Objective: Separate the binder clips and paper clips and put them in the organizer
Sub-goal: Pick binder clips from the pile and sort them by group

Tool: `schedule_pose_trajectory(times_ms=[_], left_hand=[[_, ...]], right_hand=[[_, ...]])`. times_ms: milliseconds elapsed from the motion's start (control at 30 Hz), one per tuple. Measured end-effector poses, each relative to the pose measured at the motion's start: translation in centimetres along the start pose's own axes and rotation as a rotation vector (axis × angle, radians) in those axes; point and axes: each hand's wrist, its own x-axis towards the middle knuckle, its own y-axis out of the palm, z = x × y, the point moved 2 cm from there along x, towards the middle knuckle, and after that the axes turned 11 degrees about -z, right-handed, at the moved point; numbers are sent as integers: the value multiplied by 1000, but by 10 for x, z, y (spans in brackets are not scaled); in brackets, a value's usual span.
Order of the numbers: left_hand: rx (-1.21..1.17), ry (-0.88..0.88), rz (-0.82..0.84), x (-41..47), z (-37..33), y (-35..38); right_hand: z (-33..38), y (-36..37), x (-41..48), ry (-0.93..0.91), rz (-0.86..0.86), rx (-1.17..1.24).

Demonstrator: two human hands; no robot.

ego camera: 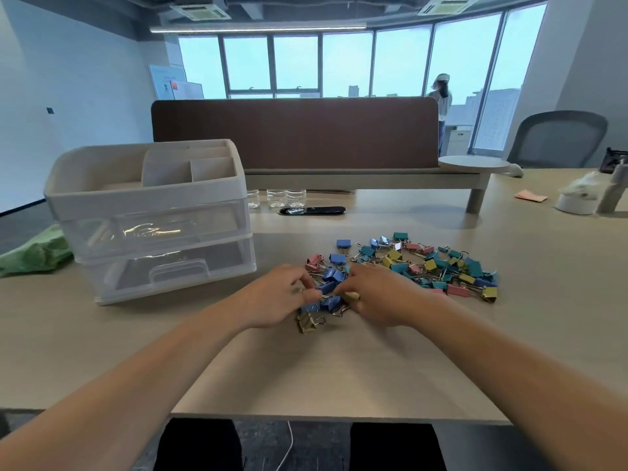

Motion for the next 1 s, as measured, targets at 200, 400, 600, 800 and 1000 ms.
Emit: schedule_pose_trajectory(times_ms=[200, 400, 600, 800, 1000], left_hand=[[16, 24, 61, -12, -1, 0], [47, 26, -7, -16, -8, 7], [-61, 44, -161, -14, -17, 7], [-124, -53, -271, -8, -31, 11], [-176, -75, -250, 0, -49, 21]], right_hand=[[-1, -1, -1, 12, -15, -19], [-8, -13, -8, 82, -109, 75], [-26, -25, -17, 264, -205, 335], [-36, -25, -30, 306, -129, 228], [-25, -21, -40, 245, -82, 72]])
